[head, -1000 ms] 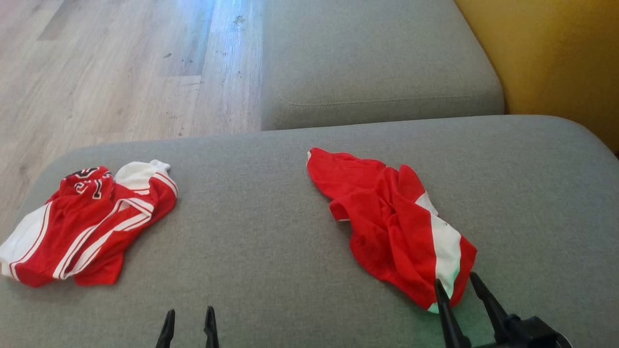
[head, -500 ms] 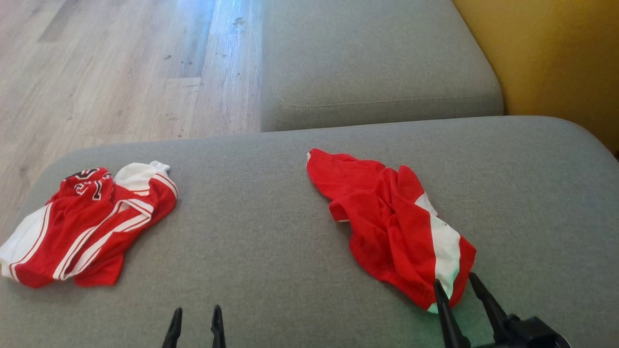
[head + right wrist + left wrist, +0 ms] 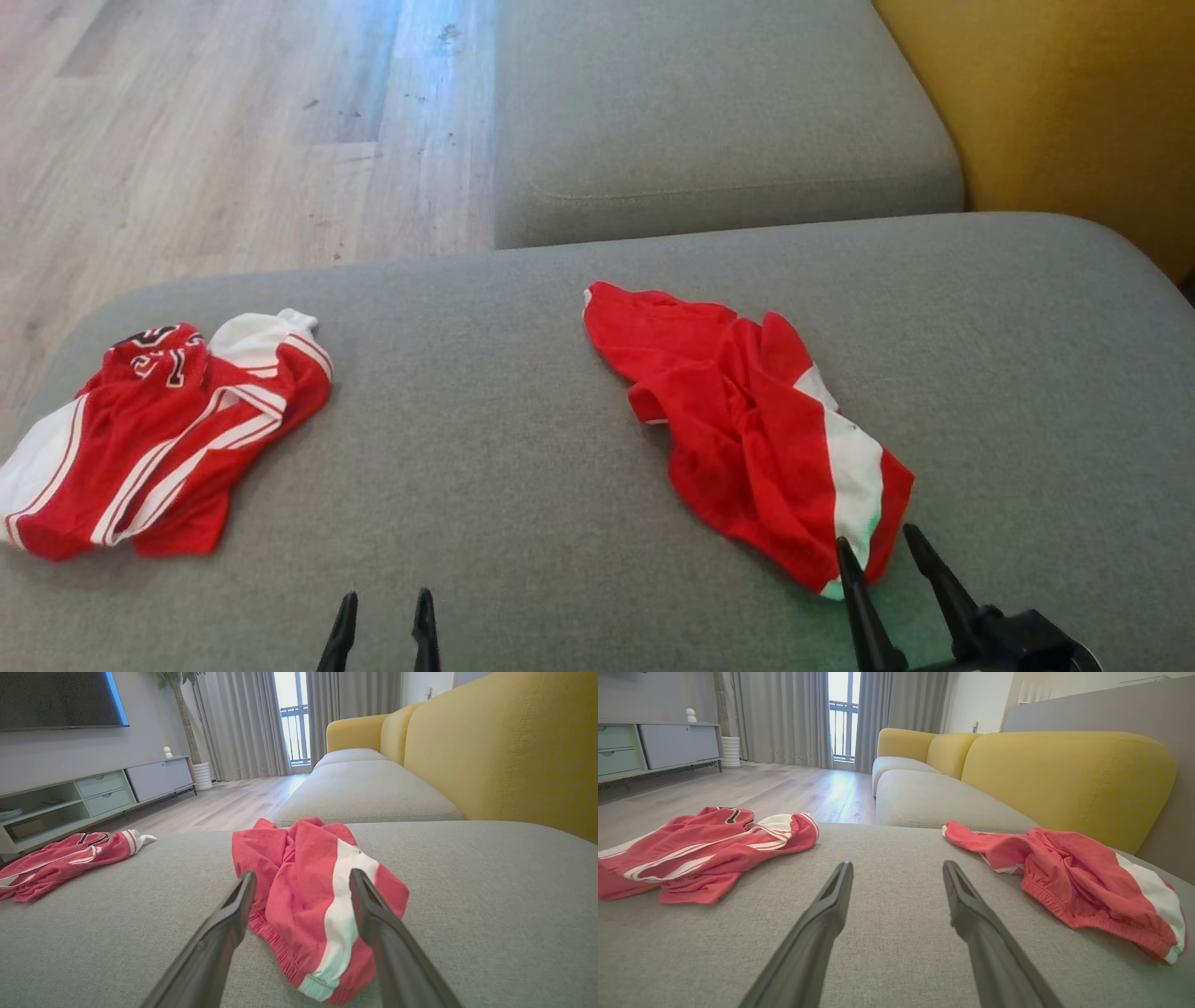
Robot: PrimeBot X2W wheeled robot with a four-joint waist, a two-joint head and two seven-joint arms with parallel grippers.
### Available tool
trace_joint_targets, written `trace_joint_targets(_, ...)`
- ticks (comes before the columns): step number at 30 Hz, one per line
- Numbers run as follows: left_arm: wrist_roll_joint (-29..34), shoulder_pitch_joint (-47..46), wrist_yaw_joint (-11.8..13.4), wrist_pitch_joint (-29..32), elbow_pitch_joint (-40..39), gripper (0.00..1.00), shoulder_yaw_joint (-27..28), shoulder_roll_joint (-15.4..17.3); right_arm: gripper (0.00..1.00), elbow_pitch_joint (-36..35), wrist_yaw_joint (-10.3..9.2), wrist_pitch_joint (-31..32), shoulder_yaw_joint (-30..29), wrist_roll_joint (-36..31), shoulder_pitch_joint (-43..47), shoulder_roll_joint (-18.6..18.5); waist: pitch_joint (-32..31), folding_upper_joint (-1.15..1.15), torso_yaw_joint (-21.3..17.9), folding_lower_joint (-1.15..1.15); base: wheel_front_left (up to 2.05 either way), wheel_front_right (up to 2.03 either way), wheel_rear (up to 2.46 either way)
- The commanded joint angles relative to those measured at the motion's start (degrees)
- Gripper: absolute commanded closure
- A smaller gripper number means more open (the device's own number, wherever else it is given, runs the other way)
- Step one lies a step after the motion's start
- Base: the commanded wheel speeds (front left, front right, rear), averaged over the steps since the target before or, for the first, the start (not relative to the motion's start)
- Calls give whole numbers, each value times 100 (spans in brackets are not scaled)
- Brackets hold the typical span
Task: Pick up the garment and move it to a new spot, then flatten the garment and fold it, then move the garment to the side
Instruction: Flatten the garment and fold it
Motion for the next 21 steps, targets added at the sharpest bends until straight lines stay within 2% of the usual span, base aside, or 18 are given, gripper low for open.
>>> trace_joint_targets(1,14,-423,-29,-47,-120,0,80,-66,0,-182,-5,-22,138,9,-355,-37,32,0,-40,0,0,0,0)
trace_joint_targets(7,66,-751,-217,-47,188,0,-199,-66,0,-213,-5,-22,153,-2,-426,-46,198,0,-284,0,0,0,0)
trace_joint_targets(13,64,-1505,-511,-47,987,0,-838,-66,0,-257,-5,-22,235,3,-577,-111,476,0,-752,0,0,0,0)
trace_joint_targets(21,-628,-2886,-569,-47,2284,0,-1718,-66,0,-338,-5,-22,399,11,-846,-213,952,0,-1401,0,0,0,0)
